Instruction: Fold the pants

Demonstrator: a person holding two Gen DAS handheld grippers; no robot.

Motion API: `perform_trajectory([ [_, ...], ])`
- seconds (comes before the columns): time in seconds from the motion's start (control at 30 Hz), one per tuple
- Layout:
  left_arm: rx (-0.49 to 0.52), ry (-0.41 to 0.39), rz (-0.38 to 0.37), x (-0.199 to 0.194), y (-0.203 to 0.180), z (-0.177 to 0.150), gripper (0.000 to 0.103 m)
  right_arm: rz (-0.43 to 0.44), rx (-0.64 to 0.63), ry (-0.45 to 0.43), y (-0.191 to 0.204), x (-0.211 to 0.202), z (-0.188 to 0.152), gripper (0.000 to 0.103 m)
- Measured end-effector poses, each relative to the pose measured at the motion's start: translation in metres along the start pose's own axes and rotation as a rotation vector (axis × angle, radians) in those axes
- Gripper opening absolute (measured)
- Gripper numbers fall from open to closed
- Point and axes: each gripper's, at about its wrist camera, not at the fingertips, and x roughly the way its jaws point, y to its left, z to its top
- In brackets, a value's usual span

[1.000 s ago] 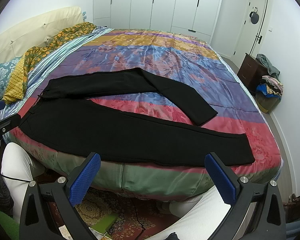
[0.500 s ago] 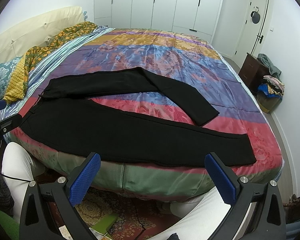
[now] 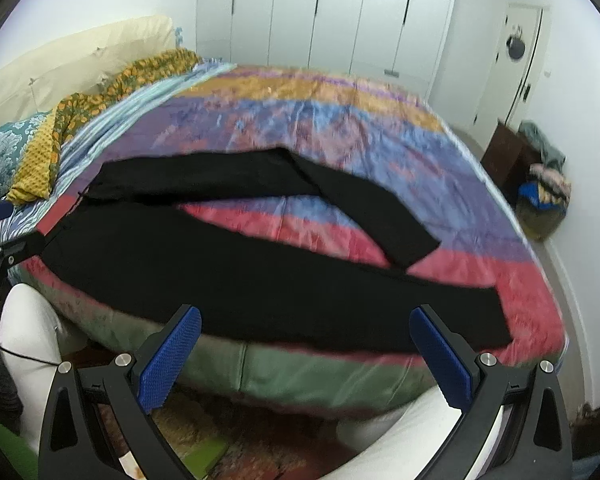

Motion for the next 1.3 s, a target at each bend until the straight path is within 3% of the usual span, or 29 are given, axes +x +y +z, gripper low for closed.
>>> perform_trajectory([
  [0.13,0.005,0.015,-0.003,0.005,-0.001,0.002,0.103,-0.017,0.013,-0.216,-0.020,-0.004,0.002,0.103],
  [0.17,0.010,0.015,-0.002,0.005,-0.004,0.003,0.103,-0.042,-0.018,-0.233,-0.024,0.011,-0.001,0.103],
  [0.27,0.027,0.014,0.002,0.005,-0.007,0.004,0.103,-0.085,-0.161,-0.056,-0.036,0.081,-0.006,0.103],
  [0.47,0.019,0.050,0.014,0.013,-0.006,0.005,0.103,-0.111,-0.263,0.070,-0.074,0.198,-0.005,0.101],
  [0.63,0.015,0.083,0.032,0.024,-0.007,0.008,0.102,-0.099,-0.319,0.196,-0.097,0.279,-0.013,0.089],
  [0.67,0.015,0.093,0.035,0.027,-0.007,0.008,0.102,-0.089,-0.318,0.220,-0.103,0.289,-0.014,0.080],
  [0.7,0.016,0.102,0.039,0.031,-0.006,0.009,0.103,-0.056,-0.292,0.249,-0.110,0.298,-0.015,0.058],
  [0.73,0.016,0.109,0.042,0.034,-0.006,0.009,0.102,-0.044,-0.276,0.259,-0.115,0.299,-0.012,0.044],
  [0.77,0.016,0.118,0.045,0.037,-0.006,0.009,0.102,-0.052,-0.266,0.255,-0.122,0.295,-0.004,0.015],
  [0.8,0.015,0.126,0.045,0.041,-0.005,0.010,0.102,-0.048,-0.244,0.237,-0.130,0.288,0.008,0.008],
  [0.9,0.014,0.165,0.034,0.060,-0.007,0.013,0.102,-0.072,-0.178,0.166,-0.167,0.272,0.065,0.008],
  [0.97,0.024,0.168,0.031,0.069,-0.012,0.018,0.102,-0.163,-0.130,0.122,-0.214,0.279,0.125,0.008],
  [1.0,0.030,0.161,0.032,0.073,-0.014,0.022,0.102,-0.199,-0.114,0.122,-0.229,0.286,0.141,0.013],
  [1.03,0.033,0.155,0.033,0.075,-0.015,0.025,0.102,-0.271,-0.088,0.131,-0.256,0.300,0.164,0.023],
  [1.07,0.033,0.148,0.036,0.078,-0.016,0.029,0.102,-0.344,-0.073,0.144,-0.270,0.309,0.177,0.056],
  [1.1,0.028,0.142,0.038,0.080,-0.015,0.032,0.102,-0.456,-0.053,0.164,-0.289,0.319,0.185,0.074],
  [1.13,0.020,0.138,0.039,0.083,-0.013,0.034,0.103,-0.555,-0.032,0.171,-0.304,0.324,0.190,0.074],
  [1.17,0.011,0.138,0.041,0.086,-0.010,0.034,0.103,-0.588,-0.013,0.171,-0.309,0.324,0.190,0.074],
  [1.2,-0.005,0.144,0.043,0.092,-0.004,0.034,0.103,-0.584,0.021,0.164,-0.309,0.324,0.190,0.074],
  [1.3,-0.040,0.189,0.062,0.117,0.014,0.030,0.103,-0.360,0.109,0.118,-0.274,0.322,0.168,0.075],
])
